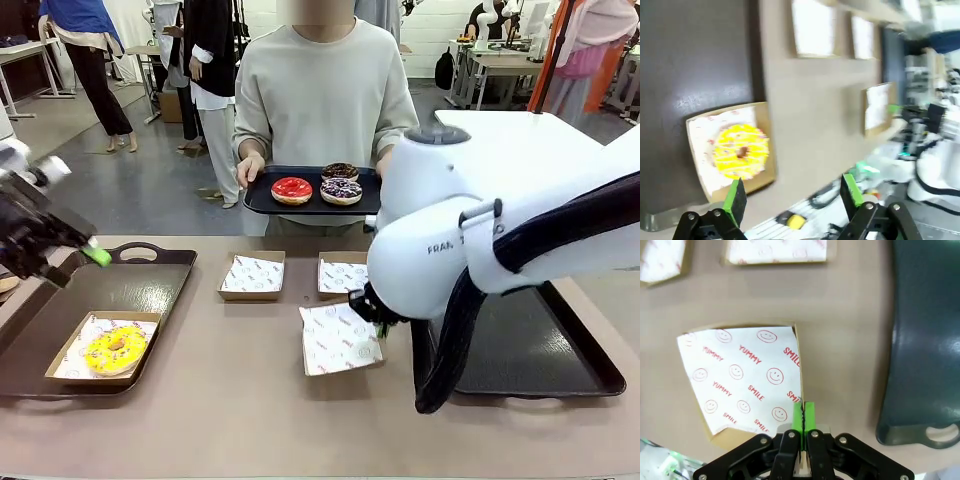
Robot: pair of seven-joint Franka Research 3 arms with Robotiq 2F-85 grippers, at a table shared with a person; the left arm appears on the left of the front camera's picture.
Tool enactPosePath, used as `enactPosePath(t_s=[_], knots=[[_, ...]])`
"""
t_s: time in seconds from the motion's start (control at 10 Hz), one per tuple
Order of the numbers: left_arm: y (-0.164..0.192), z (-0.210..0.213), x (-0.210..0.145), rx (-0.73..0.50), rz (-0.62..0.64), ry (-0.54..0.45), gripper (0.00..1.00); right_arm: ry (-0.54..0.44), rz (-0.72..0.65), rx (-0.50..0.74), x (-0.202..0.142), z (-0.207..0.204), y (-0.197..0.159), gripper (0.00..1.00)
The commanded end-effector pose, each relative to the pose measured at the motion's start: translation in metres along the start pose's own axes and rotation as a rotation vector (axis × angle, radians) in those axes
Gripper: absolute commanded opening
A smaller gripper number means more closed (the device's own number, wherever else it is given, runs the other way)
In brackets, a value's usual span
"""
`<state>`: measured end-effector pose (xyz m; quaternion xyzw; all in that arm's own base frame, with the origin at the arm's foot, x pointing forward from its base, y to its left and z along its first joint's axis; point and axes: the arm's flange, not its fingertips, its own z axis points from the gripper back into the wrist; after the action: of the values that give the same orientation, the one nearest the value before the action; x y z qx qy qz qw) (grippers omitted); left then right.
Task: Individually package the donuts and arrange them on the tray.
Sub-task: Place the picked Paper togo box on the Handle tray while simultaneously picking up another Paper togo box from the table with the other hand.
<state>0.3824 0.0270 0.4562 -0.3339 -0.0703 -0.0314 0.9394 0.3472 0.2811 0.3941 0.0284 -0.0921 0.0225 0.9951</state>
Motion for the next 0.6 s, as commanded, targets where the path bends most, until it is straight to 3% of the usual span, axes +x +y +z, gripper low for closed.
enactPosePath(t_s=[0.0,0.2,0.5], knots=[[0.024,0.039,-0.013,-0.202,0.02,-0.033,0.98,-0.021,-0.005,0.003,0.014,0.035,0.008,0.0],[0.06,0.067,-0.02,-0.398,0.098,-0.068,0.98,-0.031,-0.017,-0.011,0.041,0.067,0.018,0.0],[0.12,0.088,-0.04,-0.58,0.219,-0.132,0.98,-0.025,-0.053,-0.004,0.084,0.086,0.032,0.0]])
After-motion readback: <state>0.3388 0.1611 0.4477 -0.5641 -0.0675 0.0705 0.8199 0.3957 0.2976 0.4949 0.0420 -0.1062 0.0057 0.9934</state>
